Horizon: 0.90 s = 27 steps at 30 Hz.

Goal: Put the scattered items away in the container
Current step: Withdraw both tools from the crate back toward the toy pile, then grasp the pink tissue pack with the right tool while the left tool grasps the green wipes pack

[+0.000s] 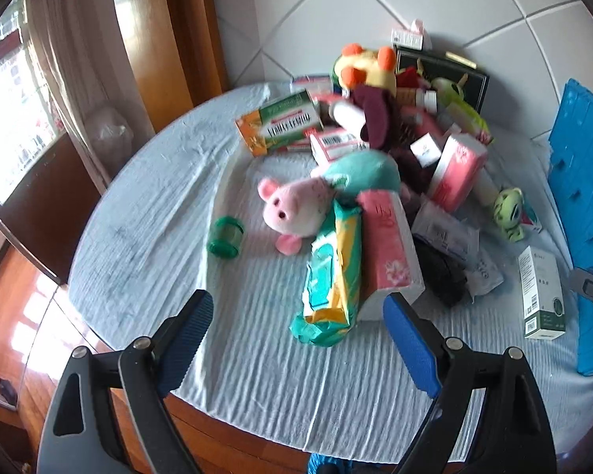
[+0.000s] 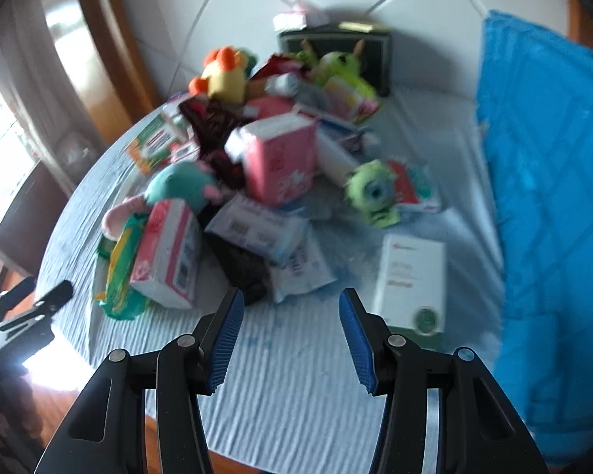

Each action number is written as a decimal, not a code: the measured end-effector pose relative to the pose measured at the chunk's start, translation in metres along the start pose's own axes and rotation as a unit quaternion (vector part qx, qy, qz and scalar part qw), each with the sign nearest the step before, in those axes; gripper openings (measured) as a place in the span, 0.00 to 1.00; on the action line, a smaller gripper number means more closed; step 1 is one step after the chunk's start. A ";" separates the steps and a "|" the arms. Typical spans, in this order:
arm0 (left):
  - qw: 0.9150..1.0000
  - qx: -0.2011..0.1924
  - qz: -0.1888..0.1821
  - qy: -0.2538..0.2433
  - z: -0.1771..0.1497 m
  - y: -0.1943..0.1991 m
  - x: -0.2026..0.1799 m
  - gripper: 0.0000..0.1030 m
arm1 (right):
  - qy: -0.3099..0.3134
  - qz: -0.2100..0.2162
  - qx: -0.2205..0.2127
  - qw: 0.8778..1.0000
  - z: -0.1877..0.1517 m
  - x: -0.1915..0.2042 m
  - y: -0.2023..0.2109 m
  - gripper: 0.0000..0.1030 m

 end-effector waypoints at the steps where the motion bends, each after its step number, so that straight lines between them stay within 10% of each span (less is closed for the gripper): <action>1: 1.000 0.009 0.001 0.002 -0.002 -0.007 -0.002 0.86 | 0.005 0.005 0.004 1.000 0.001 0.003 -0.005 0.49; 10: 0.998 0.054 0.032 -0.014 -0.007 -0.056 -0.007 0.86 | 0.045 0.056 0.040 0.997 0.010 0.041 -0.049 0.49; 27: 0.987 0.061 -0.053 -0.141 0.027 -0.131 0.020 0.86 | -0.021 0.031 0.083 0.996 0.017 0.136 -0.120 0.49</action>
Point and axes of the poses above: each gripper's, at about its wrist camera, not at the fingertips, and y roughly against the way its jaws point, x to its left, z to its top, the point moved 6 cm from there along -y, roughly the way its jaws point, and after that the axes turned 1 degree about -y, right-handed, at the moved point
